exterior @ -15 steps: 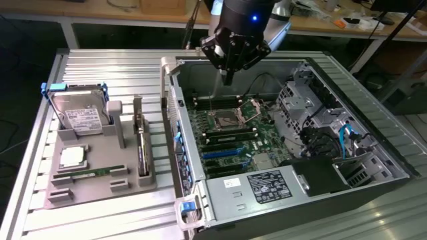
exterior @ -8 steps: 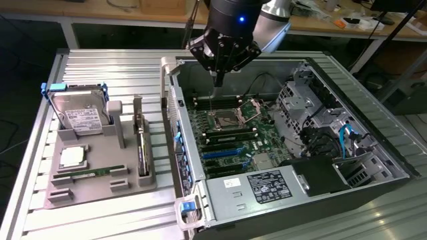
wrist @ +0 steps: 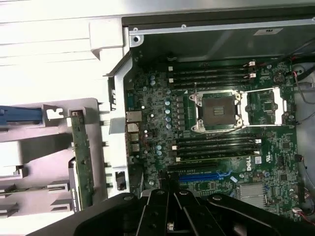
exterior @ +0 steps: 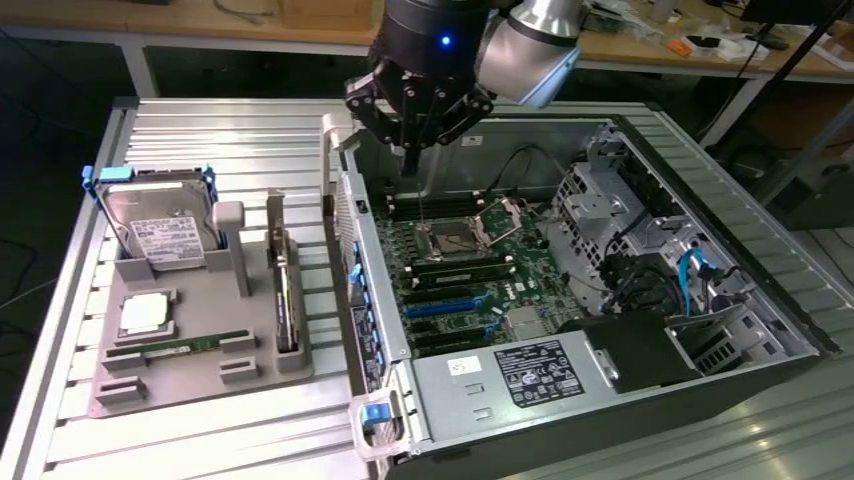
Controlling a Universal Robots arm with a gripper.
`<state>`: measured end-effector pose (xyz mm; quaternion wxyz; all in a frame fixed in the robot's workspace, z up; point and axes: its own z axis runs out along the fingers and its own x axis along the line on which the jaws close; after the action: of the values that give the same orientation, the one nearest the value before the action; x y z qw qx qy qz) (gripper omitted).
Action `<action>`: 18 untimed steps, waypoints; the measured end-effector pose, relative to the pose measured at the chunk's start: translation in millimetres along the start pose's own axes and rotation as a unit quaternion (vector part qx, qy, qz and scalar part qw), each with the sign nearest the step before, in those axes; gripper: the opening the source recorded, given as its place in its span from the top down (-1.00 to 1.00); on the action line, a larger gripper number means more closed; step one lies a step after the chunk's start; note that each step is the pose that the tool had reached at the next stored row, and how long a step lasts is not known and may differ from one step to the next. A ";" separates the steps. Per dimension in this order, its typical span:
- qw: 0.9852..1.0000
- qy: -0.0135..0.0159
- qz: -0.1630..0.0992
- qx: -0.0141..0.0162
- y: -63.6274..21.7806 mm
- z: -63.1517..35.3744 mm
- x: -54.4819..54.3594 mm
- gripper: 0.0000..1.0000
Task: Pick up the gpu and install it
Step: 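Reach for the gpu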
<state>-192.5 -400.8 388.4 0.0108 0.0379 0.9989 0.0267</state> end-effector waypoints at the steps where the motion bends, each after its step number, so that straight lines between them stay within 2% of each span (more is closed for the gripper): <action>1: 1.000 0.001 0.000 0.000 -0.5 0.2 4.5 0.79; 8: 1.000 0.002 0.000 -0.001 -3.0 1.9 25.4 0.79; 18: 1.000 0.003 -0.001 -0.001 -7.0 3.6 60.1 0.79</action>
<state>-252.9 -403.0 383.3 0.0080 0.0372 0.9989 0.0280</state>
